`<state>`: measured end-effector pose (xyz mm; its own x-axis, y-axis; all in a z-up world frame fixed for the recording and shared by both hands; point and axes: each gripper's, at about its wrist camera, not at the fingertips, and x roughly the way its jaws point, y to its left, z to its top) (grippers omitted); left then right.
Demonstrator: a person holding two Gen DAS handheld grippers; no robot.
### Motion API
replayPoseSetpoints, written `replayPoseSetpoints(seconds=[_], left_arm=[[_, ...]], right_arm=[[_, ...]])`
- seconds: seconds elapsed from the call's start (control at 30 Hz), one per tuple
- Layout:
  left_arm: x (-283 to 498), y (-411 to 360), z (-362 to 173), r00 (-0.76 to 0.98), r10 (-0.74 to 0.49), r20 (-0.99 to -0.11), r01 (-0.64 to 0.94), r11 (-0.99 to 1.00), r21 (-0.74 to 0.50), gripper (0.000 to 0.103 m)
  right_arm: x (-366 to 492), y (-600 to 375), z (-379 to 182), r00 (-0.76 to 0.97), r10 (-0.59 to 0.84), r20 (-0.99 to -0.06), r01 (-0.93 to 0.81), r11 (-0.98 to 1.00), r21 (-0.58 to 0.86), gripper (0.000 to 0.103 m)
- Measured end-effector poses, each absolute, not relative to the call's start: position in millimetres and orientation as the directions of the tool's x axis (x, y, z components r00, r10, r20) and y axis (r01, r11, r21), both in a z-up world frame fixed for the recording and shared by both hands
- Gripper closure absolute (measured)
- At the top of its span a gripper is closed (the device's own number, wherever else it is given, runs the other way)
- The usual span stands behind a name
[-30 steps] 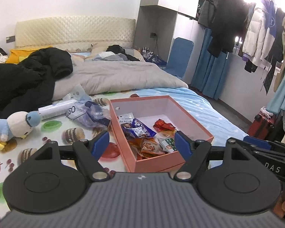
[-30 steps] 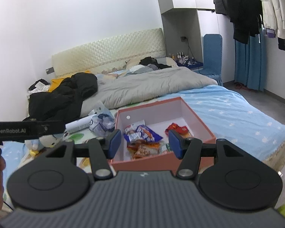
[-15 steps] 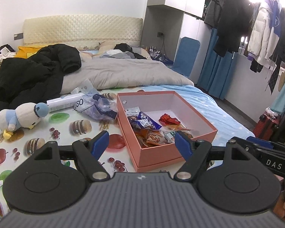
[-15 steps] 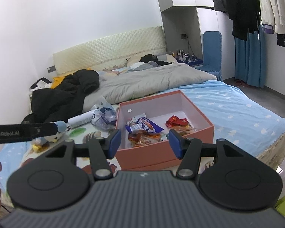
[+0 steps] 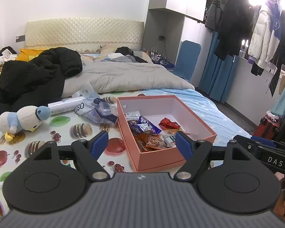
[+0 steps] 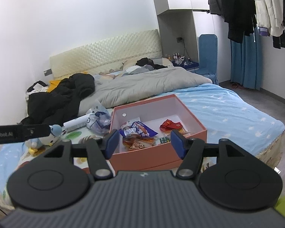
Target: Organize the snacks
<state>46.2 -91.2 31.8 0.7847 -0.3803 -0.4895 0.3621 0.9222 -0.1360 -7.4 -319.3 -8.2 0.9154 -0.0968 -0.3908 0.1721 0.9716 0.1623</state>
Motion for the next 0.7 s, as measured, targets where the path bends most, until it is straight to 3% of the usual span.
replayPoseSetpoints(seconds=[0.5,0.7], left_arm=[[46,-78,38,0.795,-0.382,-0.471,0.359,0.922,-0.142,0.021],[48,-79,37,0.805,-0.347,-0.482,0.337,0.935,-0.111,0.005]], right_arm=[[-12,-312,-1,0.926,-0.09,-0.366,0.15,0.979,0.137,0.04],[-11,-311,-1,0.924,-0.092,-0.372,0.153,0.978,0.14,0.04]])
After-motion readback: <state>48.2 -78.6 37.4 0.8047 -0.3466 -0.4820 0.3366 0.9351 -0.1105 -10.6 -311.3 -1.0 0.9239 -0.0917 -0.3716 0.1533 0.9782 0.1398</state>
